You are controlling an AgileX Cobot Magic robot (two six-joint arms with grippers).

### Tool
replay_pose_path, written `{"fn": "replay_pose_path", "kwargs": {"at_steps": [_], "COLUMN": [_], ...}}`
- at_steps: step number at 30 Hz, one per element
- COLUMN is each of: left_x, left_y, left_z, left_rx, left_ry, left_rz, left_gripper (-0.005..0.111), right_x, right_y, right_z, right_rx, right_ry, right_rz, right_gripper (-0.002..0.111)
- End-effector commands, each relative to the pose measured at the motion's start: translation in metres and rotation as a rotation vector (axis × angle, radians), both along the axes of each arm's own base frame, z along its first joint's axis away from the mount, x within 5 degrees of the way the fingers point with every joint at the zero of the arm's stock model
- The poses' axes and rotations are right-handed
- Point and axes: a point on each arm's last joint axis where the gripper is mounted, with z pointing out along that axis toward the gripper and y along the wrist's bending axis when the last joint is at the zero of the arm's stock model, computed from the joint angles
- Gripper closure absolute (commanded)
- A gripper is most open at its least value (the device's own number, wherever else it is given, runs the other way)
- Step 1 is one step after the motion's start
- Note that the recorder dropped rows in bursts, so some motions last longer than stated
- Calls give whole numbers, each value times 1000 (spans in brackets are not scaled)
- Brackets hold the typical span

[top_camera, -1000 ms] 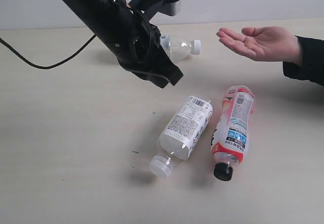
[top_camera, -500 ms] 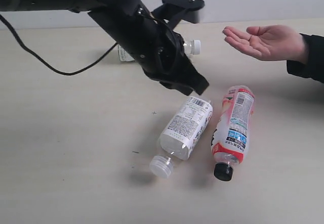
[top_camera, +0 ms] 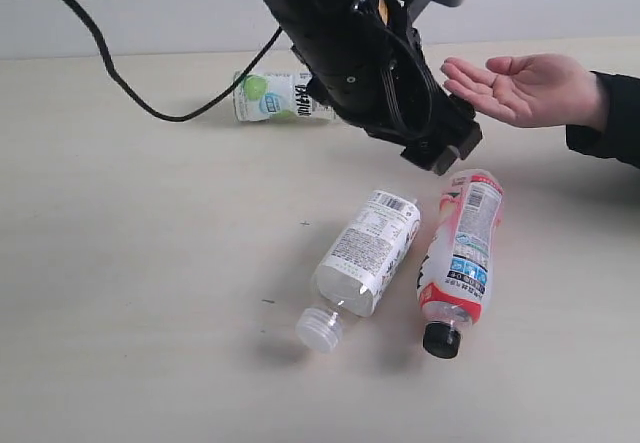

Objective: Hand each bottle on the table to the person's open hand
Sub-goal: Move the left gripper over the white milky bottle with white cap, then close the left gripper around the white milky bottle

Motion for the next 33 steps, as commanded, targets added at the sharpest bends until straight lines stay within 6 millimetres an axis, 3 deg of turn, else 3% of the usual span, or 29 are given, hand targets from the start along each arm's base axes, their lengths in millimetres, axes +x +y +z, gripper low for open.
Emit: {"fn": "replay_pose_path", "kwargs": {"at_steps": [1, 4, 11, 33], "left_x": [5, 8, 12, 13], "left_y": [-5, -8, -9, -10], "left_z": [-32, -56, -81, -88], "left_rx": [75, 120, 197, 201], "left_ry": [73, 106, 116, 133], "left_rz": [57, 63, 62, 83], "left_gripper": [24, 24, 24, 24], "right_x": [0, 0, 0, 0], "right_y": [0, 0, 0, 0], "right_z": [-1, -1, -1, -1], "right_rx": [-3, -3, -3, -3], "right_ry": [-8, -8, -8, -8], "right_rz": [-1, -1, -1, -1], "right_gripper": [108, 108, 108, 108]}}
